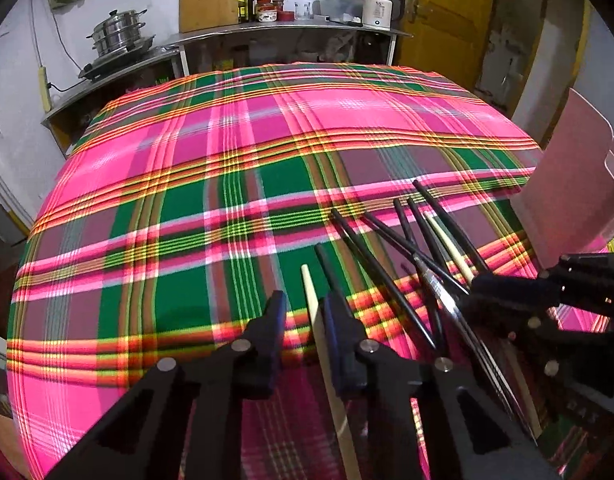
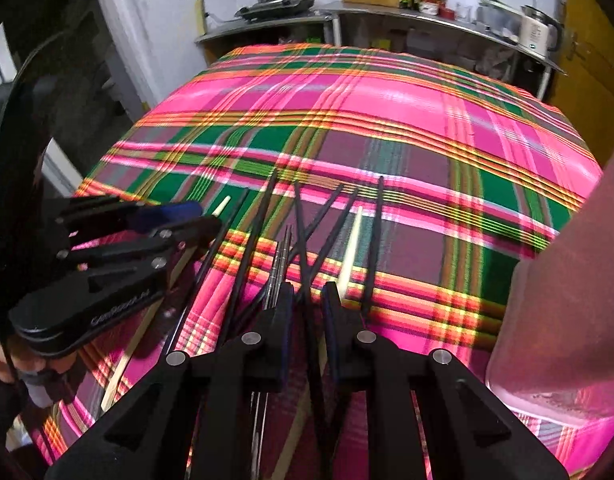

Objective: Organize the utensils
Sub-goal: 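Grasp a light wooden chopstick with the left tool while the right tool grasps a black chopstick, then lift both held chopsticks upright and carry them over the pink caddy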

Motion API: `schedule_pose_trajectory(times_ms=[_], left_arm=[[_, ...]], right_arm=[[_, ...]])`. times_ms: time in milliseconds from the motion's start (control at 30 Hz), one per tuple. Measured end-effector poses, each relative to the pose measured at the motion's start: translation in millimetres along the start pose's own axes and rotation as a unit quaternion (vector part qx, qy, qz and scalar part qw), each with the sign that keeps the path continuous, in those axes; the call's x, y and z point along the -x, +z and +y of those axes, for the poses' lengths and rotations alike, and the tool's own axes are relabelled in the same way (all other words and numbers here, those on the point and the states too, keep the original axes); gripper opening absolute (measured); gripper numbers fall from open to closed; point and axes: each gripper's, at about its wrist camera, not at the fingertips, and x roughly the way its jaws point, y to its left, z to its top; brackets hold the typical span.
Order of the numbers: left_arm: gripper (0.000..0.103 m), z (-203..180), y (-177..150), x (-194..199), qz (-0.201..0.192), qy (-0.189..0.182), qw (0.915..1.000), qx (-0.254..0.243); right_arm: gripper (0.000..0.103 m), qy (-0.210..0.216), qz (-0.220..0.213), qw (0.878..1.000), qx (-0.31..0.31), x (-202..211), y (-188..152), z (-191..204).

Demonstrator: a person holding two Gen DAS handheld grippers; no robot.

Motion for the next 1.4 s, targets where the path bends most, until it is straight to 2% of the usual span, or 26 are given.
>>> schedule_pose_trajectory(times_ms=[100, 133, 200, 300, 500, 967, 1400], left_arm=[[0.011, 2, 3, -2, 0.002, -0.003, 1.0, -0.001], [0.008, 3, 3, -2, 0.003, -0.005, 1.0, 0.002], [0.007, 7, 5, -3, 0.005, -0.018, 0.9997, 0.014], [0.006, 15, 3, 0, 0.005, -0.037, 0.9987, 0.035], [0.006, 17, 1, 17, -0.009, -0.049, 0.9976, 0.047], [0.006, 4, 12, 116, -0.088, -0.067, 0.9936, 0.026], [0.006, -22, 8, 194, -0.14, -0.085, 0.9865, 0.002]], right_arm=[[0.015, 0.003, 0.013, 1.0, 0.007, -6, 3, 4], [0.01, 0.002, 0.012, 1.0, 0.007, -6, 3, 4], [0.006, 0.009, 0.006, 1.0, -0.002, -3, 2, 3], [0.006, 0.014, -0.008, 1.0, -0.012, 5, 1, 1], [0.006, 0.028, -0.032, 0.999, -0.025, 24, 1, -1], [0.006, 0.033, -0.106, 0.993, -0.04, 94, -7, 1], [0.006, 0.021, -0.175, 0.983, -0.053, 164, -25, -3]])
